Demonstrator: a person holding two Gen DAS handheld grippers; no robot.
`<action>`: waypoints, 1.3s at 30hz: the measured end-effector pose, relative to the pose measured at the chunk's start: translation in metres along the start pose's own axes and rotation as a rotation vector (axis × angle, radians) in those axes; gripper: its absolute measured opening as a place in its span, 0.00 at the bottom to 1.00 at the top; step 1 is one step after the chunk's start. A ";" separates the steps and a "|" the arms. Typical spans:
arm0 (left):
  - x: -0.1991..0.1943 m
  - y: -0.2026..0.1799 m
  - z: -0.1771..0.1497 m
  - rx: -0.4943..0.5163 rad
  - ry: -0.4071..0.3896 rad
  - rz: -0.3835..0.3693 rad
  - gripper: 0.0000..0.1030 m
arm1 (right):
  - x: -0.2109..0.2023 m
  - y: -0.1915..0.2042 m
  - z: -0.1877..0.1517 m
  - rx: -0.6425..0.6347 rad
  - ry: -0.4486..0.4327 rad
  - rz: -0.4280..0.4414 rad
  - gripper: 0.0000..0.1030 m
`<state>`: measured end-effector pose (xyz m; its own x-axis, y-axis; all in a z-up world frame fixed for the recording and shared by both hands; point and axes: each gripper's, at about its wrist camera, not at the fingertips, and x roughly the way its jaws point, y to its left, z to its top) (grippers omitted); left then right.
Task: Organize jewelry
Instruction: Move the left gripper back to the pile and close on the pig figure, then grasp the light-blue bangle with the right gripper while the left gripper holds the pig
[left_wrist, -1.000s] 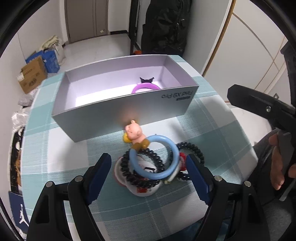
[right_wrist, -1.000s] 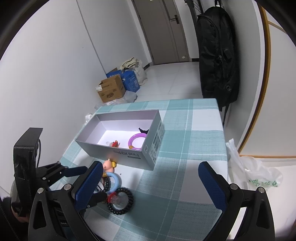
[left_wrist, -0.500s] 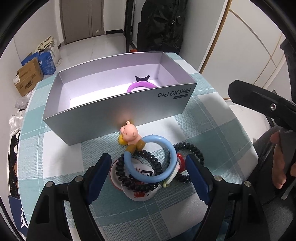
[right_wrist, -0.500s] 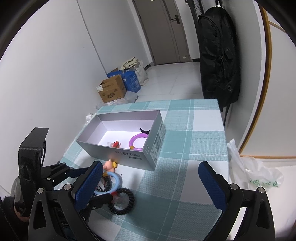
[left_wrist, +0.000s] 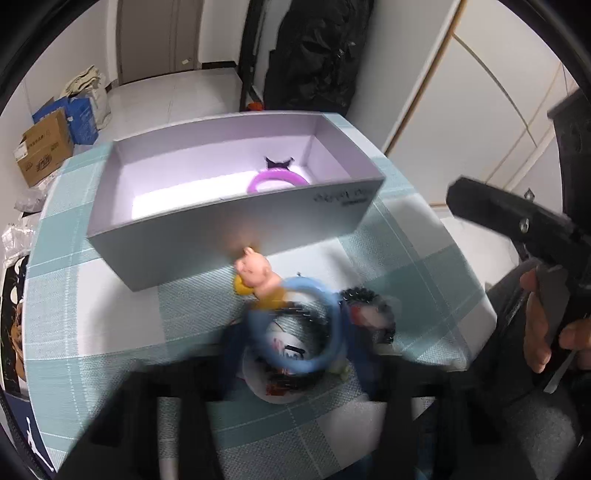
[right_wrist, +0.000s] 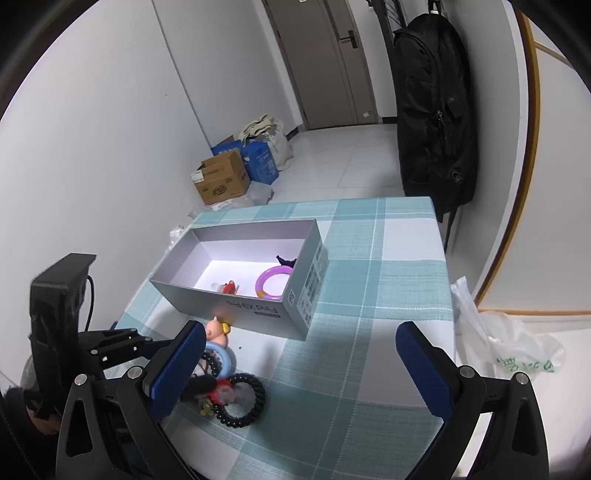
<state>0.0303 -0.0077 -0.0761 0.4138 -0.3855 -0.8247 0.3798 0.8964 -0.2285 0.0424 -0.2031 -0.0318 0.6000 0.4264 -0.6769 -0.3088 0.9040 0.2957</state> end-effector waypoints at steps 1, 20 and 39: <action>0.001 0.004 0.001 -0.024 0.015 -0.025 0.10 | 0.000 0.000 0.000 0.001 0.000 0.000 1.00; -0.006 0.012 0.003 -0.077 -0.019 -0.032 0.05 | 0.005 0.004 -0.003 0.011 0.034 0.063 1.00; -0.040 0.043 -0.004 -0.275 -0.069 -0.041 0.17 | 0.070 0.068 -0.030 -0.190 0.300 0.190 0.70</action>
<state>0.0267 0.0471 -0.0552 0.4614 -0.4286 -0.7768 0.1629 0.9016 -0.4007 0.0415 -0.1130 -0.0789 0.2858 0.5321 -0.7970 -0.5416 0.7758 0.3238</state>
